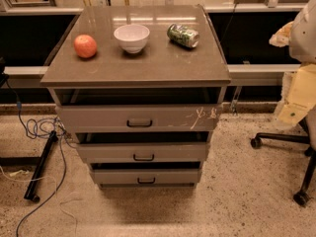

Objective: Open middle drawer

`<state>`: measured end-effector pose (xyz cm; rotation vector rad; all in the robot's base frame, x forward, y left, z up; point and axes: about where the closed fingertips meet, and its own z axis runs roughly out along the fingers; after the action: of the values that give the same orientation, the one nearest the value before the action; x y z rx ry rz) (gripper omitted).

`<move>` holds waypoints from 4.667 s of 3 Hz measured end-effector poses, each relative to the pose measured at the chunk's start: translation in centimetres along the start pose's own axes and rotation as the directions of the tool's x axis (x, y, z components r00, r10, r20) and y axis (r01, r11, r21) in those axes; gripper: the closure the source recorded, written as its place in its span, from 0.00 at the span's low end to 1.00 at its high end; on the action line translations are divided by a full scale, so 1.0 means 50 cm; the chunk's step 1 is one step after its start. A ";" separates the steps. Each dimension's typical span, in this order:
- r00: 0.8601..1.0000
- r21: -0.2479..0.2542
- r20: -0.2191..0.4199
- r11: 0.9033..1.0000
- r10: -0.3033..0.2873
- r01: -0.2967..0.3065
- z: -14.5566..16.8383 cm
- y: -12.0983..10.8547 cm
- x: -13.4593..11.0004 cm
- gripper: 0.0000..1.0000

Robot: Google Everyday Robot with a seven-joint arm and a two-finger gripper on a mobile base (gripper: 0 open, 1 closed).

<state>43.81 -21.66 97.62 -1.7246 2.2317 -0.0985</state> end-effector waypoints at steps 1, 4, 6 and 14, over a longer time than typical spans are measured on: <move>1.000 0.000 0.000 1.000 0.000 0.000 0.000 0.000 0.000 0.00; 0.949 -0.017 0.313 0.999 -0.024 0.031 0.137 0.069 -0.087 0.00; 0.947 -0.040 0.320 0.999 -0.013 0.028 0.147 0.084 -0.099 0.00; 0.893 -0.105 0.417 0.968 -0.167 0.230 0.636 0.027 -0.113 0.00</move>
Offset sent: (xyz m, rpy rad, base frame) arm 0.0001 0.0423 -0.0366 0.1673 0.0118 0.0734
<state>53.02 -11.52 68.33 -1.8470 1.7958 0.3630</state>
